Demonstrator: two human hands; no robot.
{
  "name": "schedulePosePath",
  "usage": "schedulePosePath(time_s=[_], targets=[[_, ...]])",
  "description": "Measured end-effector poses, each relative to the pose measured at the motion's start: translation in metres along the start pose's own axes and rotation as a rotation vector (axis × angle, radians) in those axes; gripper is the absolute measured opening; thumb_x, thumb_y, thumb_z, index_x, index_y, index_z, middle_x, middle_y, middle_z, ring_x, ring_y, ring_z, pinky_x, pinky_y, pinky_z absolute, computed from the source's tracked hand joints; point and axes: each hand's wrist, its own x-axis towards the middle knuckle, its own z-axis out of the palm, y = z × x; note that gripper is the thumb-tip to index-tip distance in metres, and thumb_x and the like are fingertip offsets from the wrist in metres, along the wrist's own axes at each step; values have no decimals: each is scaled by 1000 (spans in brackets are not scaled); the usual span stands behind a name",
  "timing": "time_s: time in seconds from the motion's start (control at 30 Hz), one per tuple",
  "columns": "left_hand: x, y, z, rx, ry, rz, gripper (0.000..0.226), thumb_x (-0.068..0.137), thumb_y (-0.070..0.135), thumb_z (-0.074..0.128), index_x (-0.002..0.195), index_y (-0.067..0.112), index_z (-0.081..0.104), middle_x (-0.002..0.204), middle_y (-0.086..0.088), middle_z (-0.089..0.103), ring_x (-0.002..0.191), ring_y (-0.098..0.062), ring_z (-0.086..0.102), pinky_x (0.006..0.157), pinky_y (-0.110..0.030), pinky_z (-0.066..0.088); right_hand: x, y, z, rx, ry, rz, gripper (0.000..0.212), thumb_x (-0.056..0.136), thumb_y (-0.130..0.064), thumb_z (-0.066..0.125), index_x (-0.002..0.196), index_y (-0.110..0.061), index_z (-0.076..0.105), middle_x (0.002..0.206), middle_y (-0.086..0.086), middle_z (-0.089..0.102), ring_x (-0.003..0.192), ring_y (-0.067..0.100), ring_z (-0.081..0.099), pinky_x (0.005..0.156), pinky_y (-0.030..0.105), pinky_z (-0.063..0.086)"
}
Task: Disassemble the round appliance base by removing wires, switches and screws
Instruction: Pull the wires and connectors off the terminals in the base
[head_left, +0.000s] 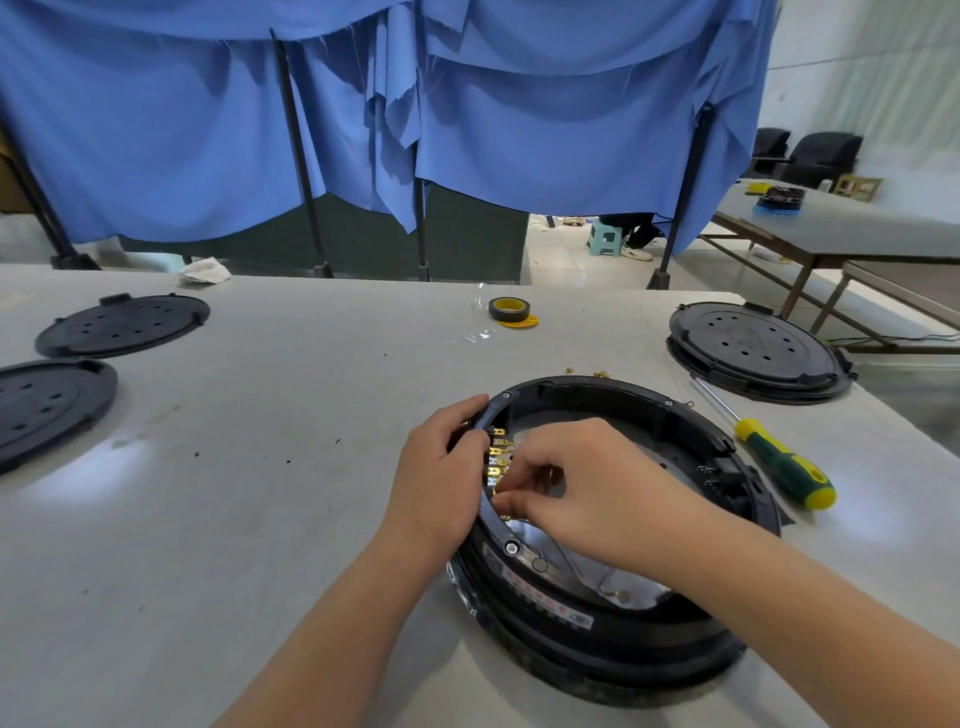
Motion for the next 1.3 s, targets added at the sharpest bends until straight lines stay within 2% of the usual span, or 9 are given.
schedulePosePath(time_s=[0.1, 0.23, 0.47, 0.63, 0.8, 0.9, 1.03, 1.17, 1.3], targets=[[0, 0, 0, -7, -1, 0, 42, 89, -2, 47, 125, 15, 61, 122, -4, 65, 113, -17, 59, 99, -32, 46, 0, -1, -1, -7, -4, -8, 9, 78, -27, 73, 70, -26, 70, 73, -6, 64, 70, 7, 59, 71, 35, 51], [0, 0, -1, -11, -12, -9, 42, 89, -1, 47, 124, 16, 62, 121, -2, 65, 111, -14, 59, 86, -16, 46, 0, -2, -1, -2, 2, -4, 10, 77, -26, 74, 68, -25, 69, 71, -6, 65, 69, 7, 60, 70, 35, 51], [-1, 1, 0, -11, -4, -18, 41, 89, 1, 47, 124, 17, 62, 120, -1, 66, 111, -15, 60, 100, -34, 46, -3, 6, -11, 119, -43, 67, 11, 74, -27, 78, 66, -26, 71, 65, -7, 70, 60, 1, 62, 61, 20, 51], [-1, 0, -1, -3, -10, -14, 40, 90, 3, 48, 122, 20, 63, 115, 6, 66, 107, -9, 61, 92, -26, 47, 1, 5, -24, 321, -52, 107, 8, 77, -28, 76, 74, -21, 75, 62, -8, 70, 51, 1, 59, 50, 11, 44], [0, 0, 0, -36, -12, -28, 39, 89, 3, 49, 111, 30, 66, 100, 21, 66, 97, 3, 61, 81, -18, 46, 16, 5, -56, 249, 35, 121, 6, 75, -32, 77, 77, -25, 77, 72, -11, 73, 58, -3, 62, 57, 8, 46], [0, -1, 0, -45, -7, -48, 40, 89, 4, 48, 111, 31, 67, 105, 13, 69, 100, -4, 63, 86, -23, 48, 30, 0, -79, 261, 101, 133, 12, 71, -38, 77, 76, -28, 76, 74, -12, 73, 44, -3, 53, 49, 6, 42], [0, -2, -1, -37, -4, -55, 40, 90, 5, 48, 119, 27, 64, 114, 9, 67, 106, -7, 61, 90, -23, 47, 57, 1, -105, 360, 211, 179, 16, 68, -39, 79, 74, -24, 76, 66, 4, 69, 48, 2, 55, 52, 12, 49], [0, -2, 0, -33, 2, -56, 39, 91, 5, 48, 118, 28, 64, 114, 12, 66, 108, -7, 60, 95, -28, 47, 93, 25, -110, 258, 300, 292, 12, 73, -34, 79, 72, -23, 74, 55, -8, 65, 43, -2, 56, 44, 9, 45], [-1, -2, 0, -26, -4, -52, 39, 92, 7, 48, 120, 30, 64, 112, 18, 65, 105, 1, 58, 84, -15, 45, 119, 72, -89, 103, 218, 453, 15, 77, -27, 78, 79, -13, 72, 74, 2, 68, 58, 7, 60, 46, 14, 47]])
